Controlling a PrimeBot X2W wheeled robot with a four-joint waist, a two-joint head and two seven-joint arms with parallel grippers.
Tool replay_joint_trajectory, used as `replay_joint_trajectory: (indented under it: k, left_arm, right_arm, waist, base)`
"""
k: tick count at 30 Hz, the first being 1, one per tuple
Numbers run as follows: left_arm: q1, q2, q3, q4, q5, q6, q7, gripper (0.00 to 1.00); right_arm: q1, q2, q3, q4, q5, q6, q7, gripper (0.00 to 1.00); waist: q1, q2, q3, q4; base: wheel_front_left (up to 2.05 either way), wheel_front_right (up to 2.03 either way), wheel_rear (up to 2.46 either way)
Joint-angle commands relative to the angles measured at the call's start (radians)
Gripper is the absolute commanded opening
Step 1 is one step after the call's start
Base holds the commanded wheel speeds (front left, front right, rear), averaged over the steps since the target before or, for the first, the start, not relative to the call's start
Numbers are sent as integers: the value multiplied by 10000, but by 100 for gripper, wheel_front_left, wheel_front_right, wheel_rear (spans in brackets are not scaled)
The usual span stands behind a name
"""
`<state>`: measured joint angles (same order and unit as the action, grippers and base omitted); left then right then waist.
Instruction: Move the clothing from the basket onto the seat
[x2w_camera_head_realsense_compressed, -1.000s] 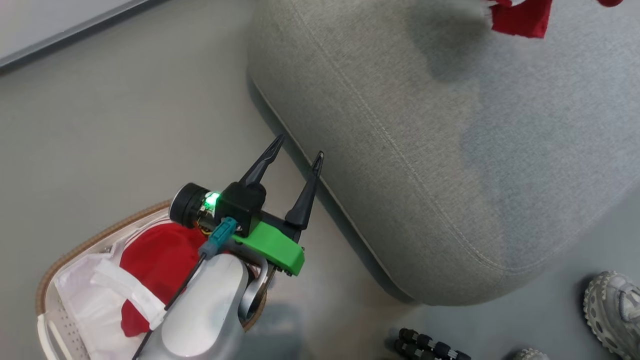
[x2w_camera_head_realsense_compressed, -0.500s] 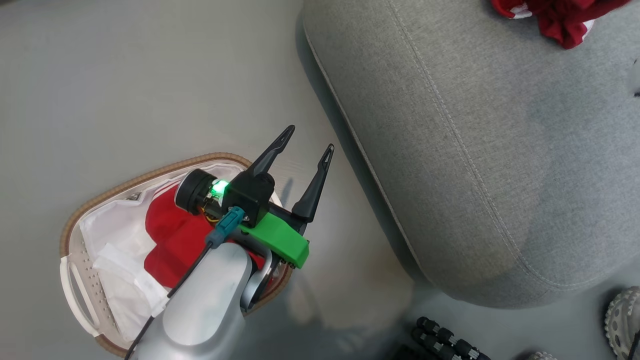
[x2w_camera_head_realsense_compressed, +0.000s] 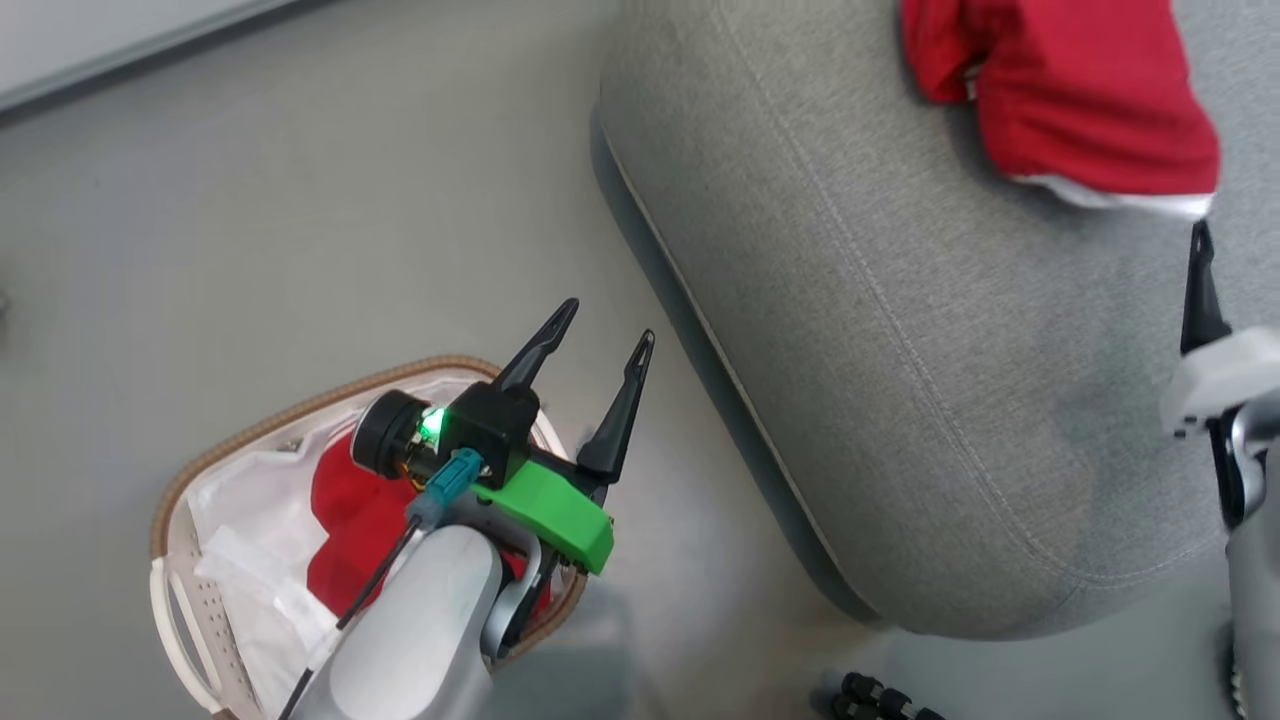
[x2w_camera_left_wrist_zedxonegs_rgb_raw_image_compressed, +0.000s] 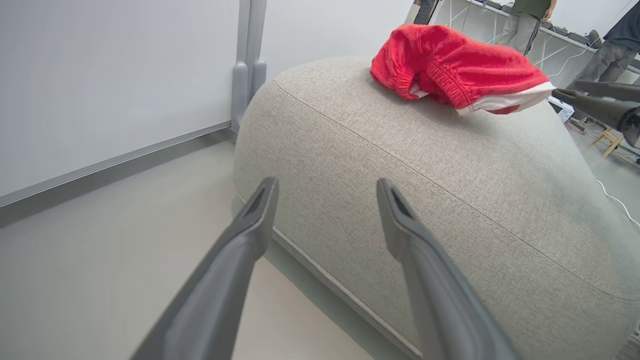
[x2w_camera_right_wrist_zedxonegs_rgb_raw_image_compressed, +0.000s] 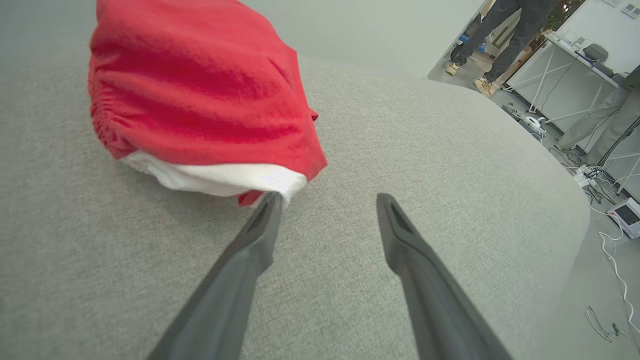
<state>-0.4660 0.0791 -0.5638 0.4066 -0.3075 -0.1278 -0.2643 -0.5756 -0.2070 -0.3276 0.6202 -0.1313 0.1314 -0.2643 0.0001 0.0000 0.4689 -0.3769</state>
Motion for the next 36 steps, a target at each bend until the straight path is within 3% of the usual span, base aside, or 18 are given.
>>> replay_joint_trajectory:
  k: [1, 9, 17, 36]
  left_arm:
    - [226, -12, 114, 25, -38, -37, -2, 100]
    - [1036, -191, 789, 73, 27, -37, -2, 100]
    - [1877, -266, 1839, 50, 209, 103, -2, 100]
    - [3392, -274, 4571, -22, 460, 563, -2, 100]
  right_arm:
    - [328, 5, 37, -157, 126, -14, -3, 100]
    - [1479, 352, 517, -1216, 760, -14, -3, 100]
    - [2155, 765, 1598, -2420, 1093, -14, -4, 100]
    - [3111, 1511, 2778, -2663, 1631, -14, -3, 100]
  waist:
    - [-1, 0, -624, -50]
    - [-1, 0, -1624, 340]
    - [-1, 0, -2503, 1301]
    - [-1, 0, -3829, 3083]
  base:
    - [0, 0, 0]
    - [0, 0, 0]
    - [0, 0, 0]
    - [0, 0, 0]
